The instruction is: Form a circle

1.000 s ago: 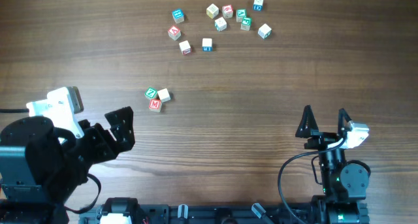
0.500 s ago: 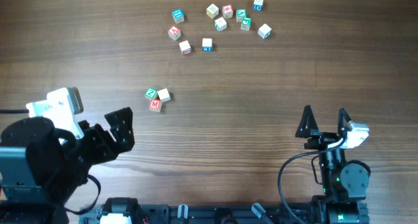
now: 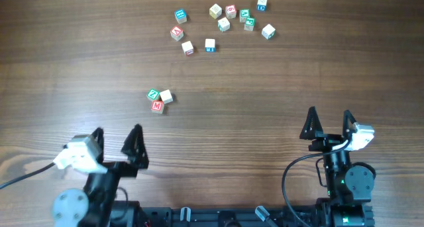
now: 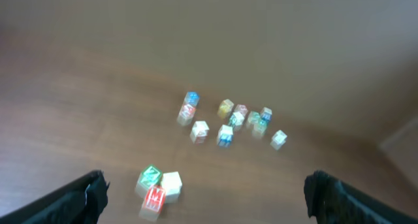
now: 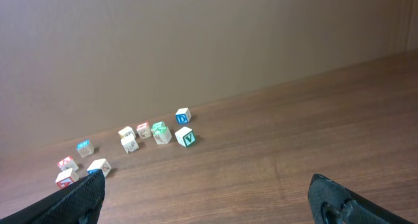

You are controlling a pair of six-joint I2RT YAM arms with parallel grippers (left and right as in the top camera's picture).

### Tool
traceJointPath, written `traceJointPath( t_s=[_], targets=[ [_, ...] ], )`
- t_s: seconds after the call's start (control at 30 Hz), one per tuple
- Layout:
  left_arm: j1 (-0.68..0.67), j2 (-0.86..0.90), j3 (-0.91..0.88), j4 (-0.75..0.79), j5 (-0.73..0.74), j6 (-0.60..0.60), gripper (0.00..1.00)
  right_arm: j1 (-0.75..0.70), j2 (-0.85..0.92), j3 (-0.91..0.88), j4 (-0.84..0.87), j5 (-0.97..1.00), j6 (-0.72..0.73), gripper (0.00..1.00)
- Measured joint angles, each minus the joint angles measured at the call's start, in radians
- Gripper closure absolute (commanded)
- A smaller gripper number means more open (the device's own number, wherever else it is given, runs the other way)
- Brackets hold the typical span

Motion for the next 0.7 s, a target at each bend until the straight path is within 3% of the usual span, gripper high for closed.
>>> traceJointPath(
  t_s=[0.1, 0.23, 0.53, 0.7],
  targets=[
    [0.0, -0.058, -0.21, 0.271, 0.003, 0.005, 0.0, 0.0, 0.0, 0.0, 0.0, 0.0, 0.0, 0.0],
    [0.0, -0.109, -0.4, 0.458, 0.008, 0.059, 0.0, 0.0, 0.0, 0.0, 0.0, 0.0, 0.003, 0.0],
    [0.0, -0.111, -0.536, 0.522, 0.008, 0.354, 0.0, 0.0, 0.0, 0.0, 0.0, 0.0, 0.007, 0.0],
    [0.0, -0.111, -0.591, 0.558, 0.008, 0.419, 0.0, 0.0, 0.0, 0.0, 0.0, 0.0, 0.007, 0.0]
  ],
)
